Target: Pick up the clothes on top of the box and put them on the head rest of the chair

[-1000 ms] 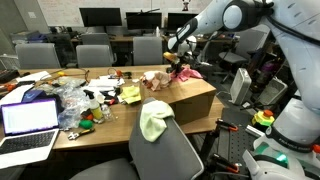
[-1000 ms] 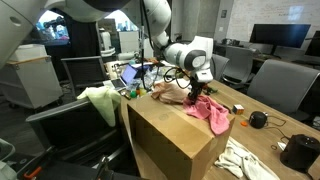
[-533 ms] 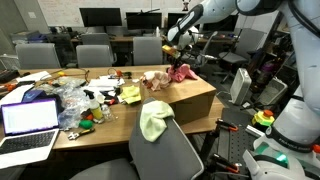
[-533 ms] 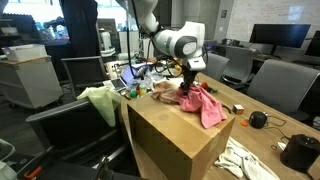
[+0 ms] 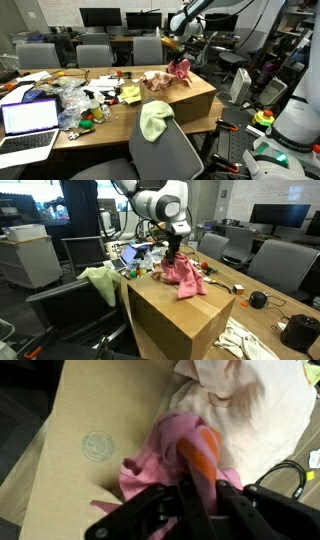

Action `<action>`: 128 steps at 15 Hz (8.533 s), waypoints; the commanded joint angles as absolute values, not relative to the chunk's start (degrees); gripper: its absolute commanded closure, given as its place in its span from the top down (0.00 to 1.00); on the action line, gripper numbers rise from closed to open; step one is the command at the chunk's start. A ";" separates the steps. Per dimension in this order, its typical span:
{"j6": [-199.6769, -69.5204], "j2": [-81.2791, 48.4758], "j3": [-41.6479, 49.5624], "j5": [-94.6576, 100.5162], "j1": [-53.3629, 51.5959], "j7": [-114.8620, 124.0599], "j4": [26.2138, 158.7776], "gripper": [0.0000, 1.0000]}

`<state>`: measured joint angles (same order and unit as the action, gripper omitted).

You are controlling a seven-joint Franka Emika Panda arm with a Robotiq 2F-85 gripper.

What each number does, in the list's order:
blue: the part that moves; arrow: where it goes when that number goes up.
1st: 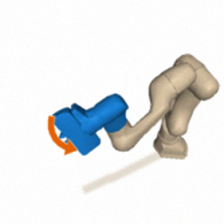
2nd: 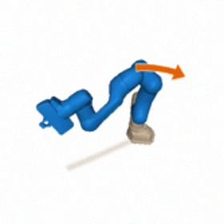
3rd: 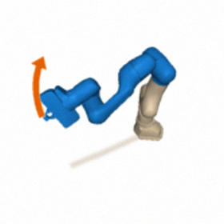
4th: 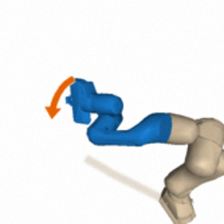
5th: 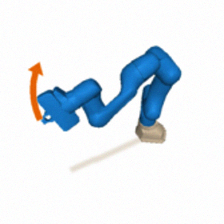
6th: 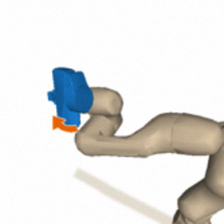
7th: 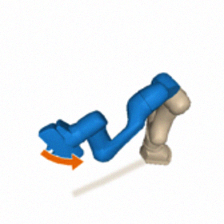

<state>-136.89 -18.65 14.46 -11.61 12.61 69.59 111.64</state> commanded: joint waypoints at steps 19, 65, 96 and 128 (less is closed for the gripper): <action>-129.83 11.64 3.52 -3.53 5.17 50.46 136.71 0.04; -104.43 22.36 -9.23 -6.46 -5.91 10.90 134.85 0.04; -96.34 16.51 -14.65 1.35 -9.42 10.51 130.49 0.04; -96.49 11.52 -1.26 -6.32 -0.53 12.57 122.77 1.00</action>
